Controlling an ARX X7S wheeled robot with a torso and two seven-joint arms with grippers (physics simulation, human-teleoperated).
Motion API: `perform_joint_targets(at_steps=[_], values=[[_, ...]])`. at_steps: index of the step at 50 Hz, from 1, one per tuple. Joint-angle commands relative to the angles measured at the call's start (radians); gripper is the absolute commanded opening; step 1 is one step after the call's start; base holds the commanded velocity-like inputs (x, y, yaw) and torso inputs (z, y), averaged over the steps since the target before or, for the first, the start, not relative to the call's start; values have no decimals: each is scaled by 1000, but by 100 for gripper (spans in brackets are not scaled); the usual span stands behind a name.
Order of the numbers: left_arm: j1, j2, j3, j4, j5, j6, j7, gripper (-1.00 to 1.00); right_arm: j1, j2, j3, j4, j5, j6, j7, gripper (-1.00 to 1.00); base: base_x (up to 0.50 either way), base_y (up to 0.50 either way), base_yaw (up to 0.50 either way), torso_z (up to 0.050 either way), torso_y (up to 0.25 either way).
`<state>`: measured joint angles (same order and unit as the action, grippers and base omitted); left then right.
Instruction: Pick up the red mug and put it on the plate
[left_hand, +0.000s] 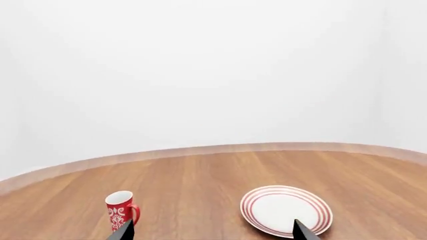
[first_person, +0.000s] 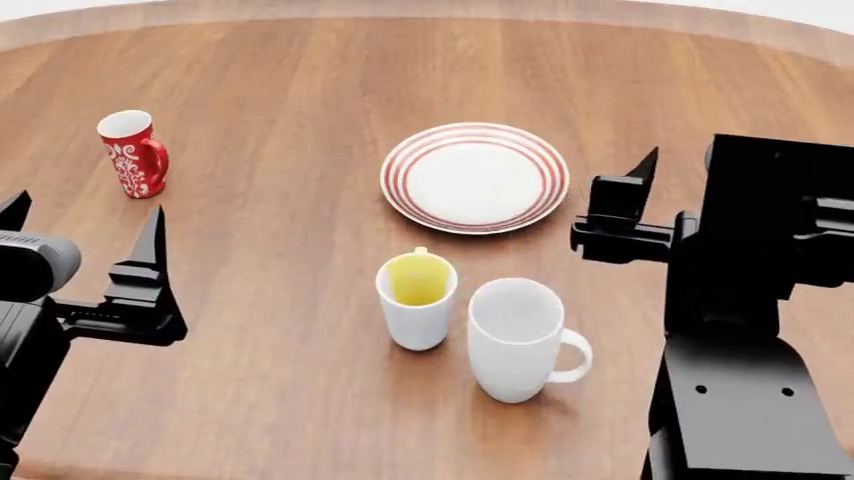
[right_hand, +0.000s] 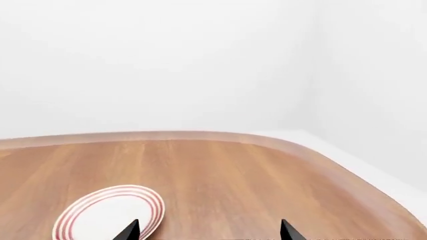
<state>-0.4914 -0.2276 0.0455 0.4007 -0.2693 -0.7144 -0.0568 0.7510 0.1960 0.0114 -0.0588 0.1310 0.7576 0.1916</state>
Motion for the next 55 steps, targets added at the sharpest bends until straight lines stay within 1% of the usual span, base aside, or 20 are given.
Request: perform_joint_targets(at_steps=[1,12,55], values=[[-2,-4,1,-6,-6,4,-3,100,20,8,2,48,-12,-13,22,100,0,0,0,0,0],[-3,-7,4,-16,-11,11,-4,100,25,12,-6,57,-12,-14,27,100,42,0,0,0,0],[-1,-18,17,-35,-25,32,-17,100,24,22,-39,81,1,-26,27,100,500,0,0,0,0]])
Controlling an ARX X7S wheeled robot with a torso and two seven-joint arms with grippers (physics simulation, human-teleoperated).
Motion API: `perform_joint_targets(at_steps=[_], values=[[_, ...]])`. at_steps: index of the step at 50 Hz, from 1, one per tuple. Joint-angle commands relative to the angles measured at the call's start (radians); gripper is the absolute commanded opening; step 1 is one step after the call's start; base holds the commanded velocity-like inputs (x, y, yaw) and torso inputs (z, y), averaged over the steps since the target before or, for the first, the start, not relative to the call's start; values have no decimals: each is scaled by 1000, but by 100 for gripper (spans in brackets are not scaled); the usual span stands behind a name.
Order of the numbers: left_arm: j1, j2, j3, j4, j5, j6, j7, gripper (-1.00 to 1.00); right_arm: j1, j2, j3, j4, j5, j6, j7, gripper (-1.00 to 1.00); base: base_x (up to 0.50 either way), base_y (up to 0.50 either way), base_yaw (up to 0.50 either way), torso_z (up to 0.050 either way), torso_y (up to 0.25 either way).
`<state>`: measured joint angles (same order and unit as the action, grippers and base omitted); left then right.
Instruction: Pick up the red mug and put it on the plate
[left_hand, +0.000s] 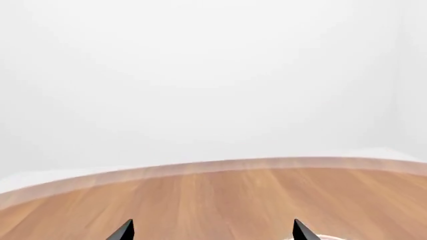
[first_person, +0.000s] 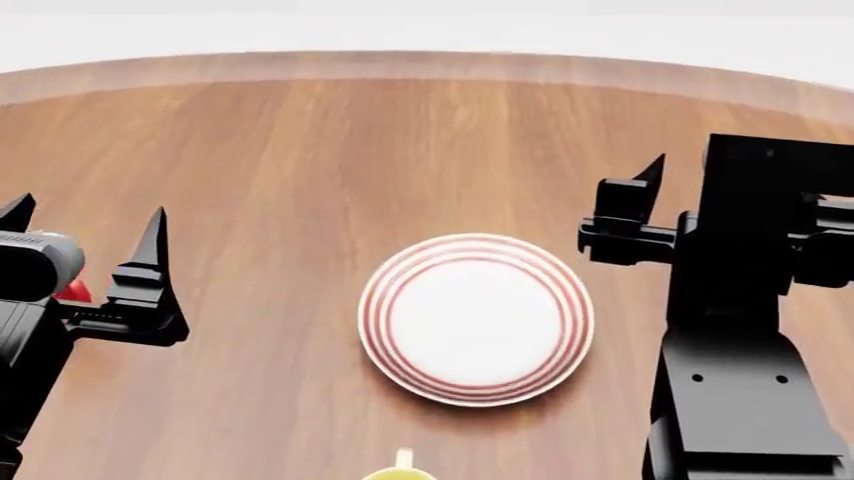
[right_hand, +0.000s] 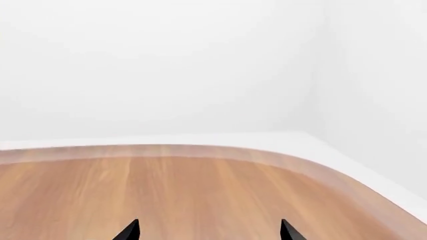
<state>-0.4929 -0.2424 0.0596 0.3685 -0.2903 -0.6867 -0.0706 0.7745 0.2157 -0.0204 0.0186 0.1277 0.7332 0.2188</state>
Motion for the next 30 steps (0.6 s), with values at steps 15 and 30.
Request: perform_joint_targets(at_steps=[15,30], values=[[2,-6,5,-9,-10,11,-7,100,-3,3,-15,13,8,-10,2,100,500,0,0,0,1],[5,-9,11,-15,-14,19,-12,100,-8,6,-21,20,15,-16,3,100,500,0,0,0,1]])
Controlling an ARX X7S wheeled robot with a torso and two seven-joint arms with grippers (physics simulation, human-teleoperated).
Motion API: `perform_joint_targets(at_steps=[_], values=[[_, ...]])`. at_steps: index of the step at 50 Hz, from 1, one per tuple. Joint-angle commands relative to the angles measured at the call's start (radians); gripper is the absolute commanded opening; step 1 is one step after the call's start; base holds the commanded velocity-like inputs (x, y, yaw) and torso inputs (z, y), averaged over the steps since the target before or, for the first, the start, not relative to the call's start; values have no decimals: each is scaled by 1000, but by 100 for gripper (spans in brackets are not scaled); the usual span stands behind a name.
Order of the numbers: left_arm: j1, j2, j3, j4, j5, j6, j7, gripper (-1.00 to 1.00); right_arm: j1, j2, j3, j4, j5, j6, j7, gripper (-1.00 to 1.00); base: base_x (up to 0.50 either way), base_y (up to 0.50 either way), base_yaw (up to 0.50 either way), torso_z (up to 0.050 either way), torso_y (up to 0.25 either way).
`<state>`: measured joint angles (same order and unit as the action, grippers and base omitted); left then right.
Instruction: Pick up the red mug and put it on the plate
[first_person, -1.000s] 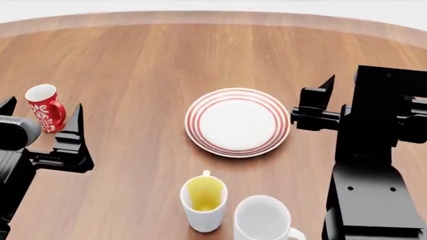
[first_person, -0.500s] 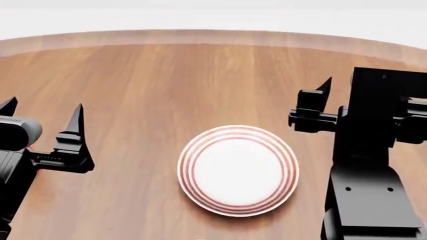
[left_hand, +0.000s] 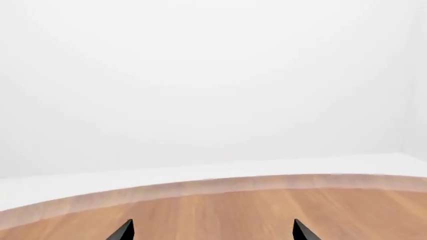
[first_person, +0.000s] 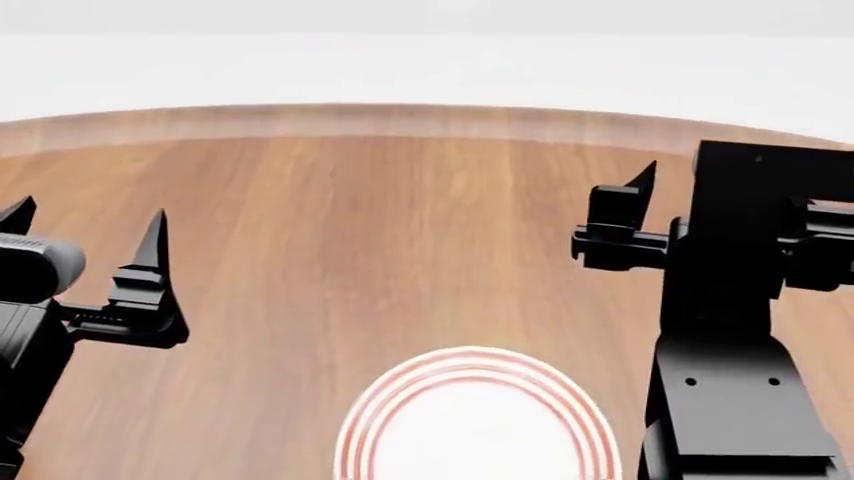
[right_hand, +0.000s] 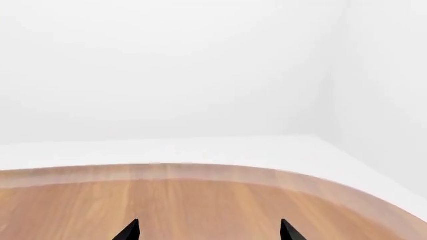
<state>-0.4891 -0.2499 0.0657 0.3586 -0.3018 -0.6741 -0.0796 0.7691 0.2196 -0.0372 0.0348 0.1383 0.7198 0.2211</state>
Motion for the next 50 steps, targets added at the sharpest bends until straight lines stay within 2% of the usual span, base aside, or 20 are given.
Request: perform_joint_targets(at_steps=[1,9,10,11,22,45,50], values=[[1,-2,6,-6,-1,8,-4,100,-2,3,-5,4,4,-3,1,100,500,0,0,0,0],[3,-3,7,-13,-3,15,-6,100,-4,-1,3,13,14,-6,5,100,188,0,0,0,1],[-17,49,-95,-81,73,-35,-156,100,-7,-2,-3,23,11,-11,4,100,0,0,0,0,0],[-17,49,-95,-81,74,-35,-211,100,-7,-2,-3,24,12,-12,4,100,0,0,0,0,0],[-11,48,-126,-112,71,-16,-234,100,-8,1,-5,25,17,-12,6,100,0,0,0,0,0],[-39,104,-240,-204,98,-64,-424,100,-7,0,-16,42,24,-24,12,100,0,0,0,0,0],[-25,109,-243,-229,89,-49,-419,100,-8,0,-18,50,25,-30,12,100,0,0,0,0,0]])
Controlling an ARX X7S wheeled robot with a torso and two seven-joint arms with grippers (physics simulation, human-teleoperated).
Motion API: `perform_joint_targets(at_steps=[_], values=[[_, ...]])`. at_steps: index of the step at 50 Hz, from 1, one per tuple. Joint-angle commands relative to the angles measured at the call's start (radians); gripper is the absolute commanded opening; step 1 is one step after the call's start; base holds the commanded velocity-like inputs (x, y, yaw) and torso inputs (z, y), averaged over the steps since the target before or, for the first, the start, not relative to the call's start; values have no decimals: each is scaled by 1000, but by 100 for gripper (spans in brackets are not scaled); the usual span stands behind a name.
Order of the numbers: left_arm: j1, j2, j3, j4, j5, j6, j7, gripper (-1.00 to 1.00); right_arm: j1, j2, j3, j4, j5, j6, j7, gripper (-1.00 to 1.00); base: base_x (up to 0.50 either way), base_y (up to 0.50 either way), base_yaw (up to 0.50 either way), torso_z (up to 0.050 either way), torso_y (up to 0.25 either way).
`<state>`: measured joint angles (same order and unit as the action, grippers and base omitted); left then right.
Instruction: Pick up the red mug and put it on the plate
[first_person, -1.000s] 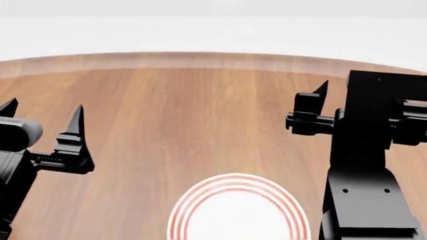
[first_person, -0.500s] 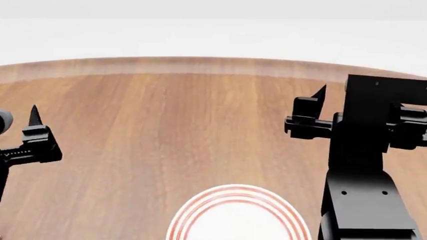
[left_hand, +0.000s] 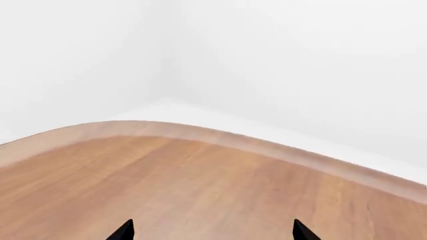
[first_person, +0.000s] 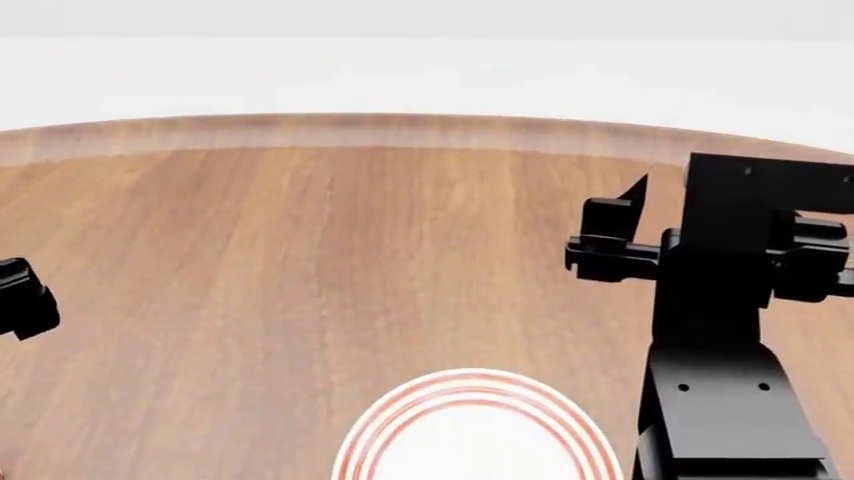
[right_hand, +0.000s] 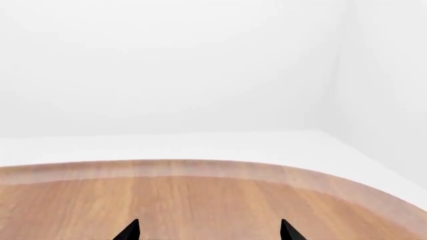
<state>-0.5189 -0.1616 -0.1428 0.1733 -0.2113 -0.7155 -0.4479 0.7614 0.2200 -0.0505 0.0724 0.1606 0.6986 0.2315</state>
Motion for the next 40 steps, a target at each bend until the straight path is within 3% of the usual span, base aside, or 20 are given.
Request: perform_joint_targets(at_steps=[1,30,40], values=[[12,22,-36,-48,-3,-1,-50,100,-1,0,-4,14,4,-10,1,100,0,0,0,0,0],[71,44,-71,-191,-60,65,-43,100,-1,4,-11,31,16,-17,7,100,0,0,0,0,0],[71,65,-114,-231,-53,79,-126,100,-4,3,-17,50,17,-31,8,100,0,0,0,0,0]])
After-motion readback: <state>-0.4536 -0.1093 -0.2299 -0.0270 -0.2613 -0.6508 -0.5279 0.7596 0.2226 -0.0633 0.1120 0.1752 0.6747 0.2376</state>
